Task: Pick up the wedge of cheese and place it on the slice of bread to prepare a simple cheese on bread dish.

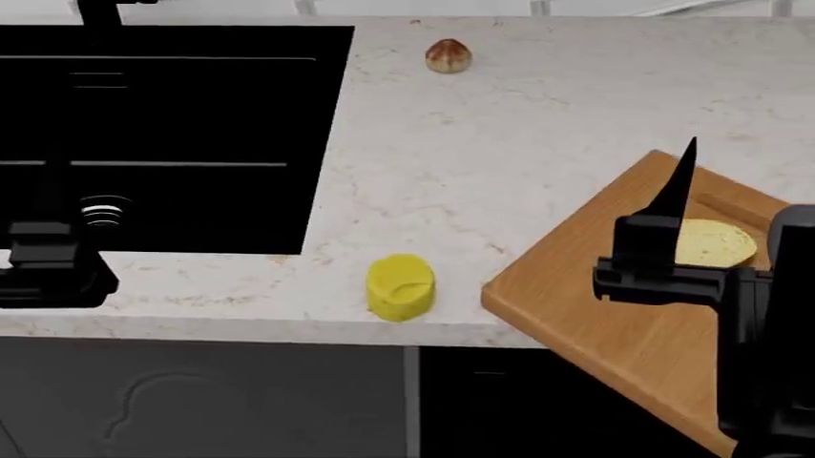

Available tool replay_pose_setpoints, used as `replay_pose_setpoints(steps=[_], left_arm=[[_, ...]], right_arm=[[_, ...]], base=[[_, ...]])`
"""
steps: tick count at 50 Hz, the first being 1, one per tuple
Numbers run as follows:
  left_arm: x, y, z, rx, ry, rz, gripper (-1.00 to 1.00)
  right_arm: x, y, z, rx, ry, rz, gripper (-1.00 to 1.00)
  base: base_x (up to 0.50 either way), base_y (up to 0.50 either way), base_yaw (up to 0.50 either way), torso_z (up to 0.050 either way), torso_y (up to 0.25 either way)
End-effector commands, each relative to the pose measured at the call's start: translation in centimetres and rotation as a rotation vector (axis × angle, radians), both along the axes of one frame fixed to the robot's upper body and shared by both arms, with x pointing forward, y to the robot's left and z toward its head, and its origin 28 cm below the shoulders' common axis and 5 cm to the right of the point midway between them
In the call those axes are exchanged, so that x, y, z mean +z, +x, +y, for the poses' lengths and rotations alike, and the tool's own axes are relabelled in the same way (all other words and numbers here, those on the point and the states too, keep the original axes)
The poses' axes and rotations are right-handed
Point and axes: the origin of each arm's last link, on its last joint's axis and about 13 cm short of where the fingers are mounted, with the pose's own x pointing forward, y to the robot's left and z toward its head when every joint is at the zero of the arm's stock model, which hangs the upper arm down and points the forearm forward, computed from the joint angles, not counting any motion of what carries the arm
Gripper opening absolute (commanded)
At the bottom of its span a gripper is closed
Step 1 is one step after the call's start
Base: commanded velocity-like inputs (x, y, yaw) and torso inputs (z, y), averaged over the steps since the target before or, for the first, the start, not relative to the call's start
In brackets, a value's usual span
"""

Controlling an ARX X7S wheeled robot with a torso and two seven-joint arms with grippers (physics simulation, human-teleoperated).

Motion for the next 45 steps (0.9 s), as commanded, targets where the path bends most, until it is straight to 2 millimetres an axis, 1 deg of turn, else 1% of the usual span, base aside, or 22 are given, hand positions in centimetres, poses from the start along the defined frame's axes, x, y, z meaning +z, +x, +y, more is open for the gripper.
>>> replay_pose_setpoints(steps=[1,20,32,35,45], left_arm=[[-0.12,0.05,-0.14,-0.007,0.004,0.003,1.00],[0.11,0.00,0.00,-0.003,0.006,-0.004,1.00],[-0.43,0.09,-0.11,-0.012,-0.002,0.007,1.00],[-0.29,0.10,-0.06,-0.024,-0.024,0.013,1.00],[-0.39,0.06,-0.01,-0.012,-0.002,0.008,1.00]], right_arm=[[-0.25,-0.07,-0.04,0.003,0.000,0.008,1.00],[-0.13,0.12,-0.03,0.011,0.001,0.015,1.00],[-0.54,0.23,0.04,0.014,-0.001,0.022,1.00],[-0.51,0.21,0.01,0.014,-0.001,0.021,1.00],[-0.55,0.02,-0.01,0.013,0.000,0.019,1.00]], base=[[0.00,-0.28,0.00,0.000,0.000],[0.00,-0.27,0.00,0.000,0.000],[0.00,-0.28,0.00,0.000,0.000],[0.00,-0.28,0.00,0.000,0.000],[0.00,-0.31,0.00,0.000,0.000]])
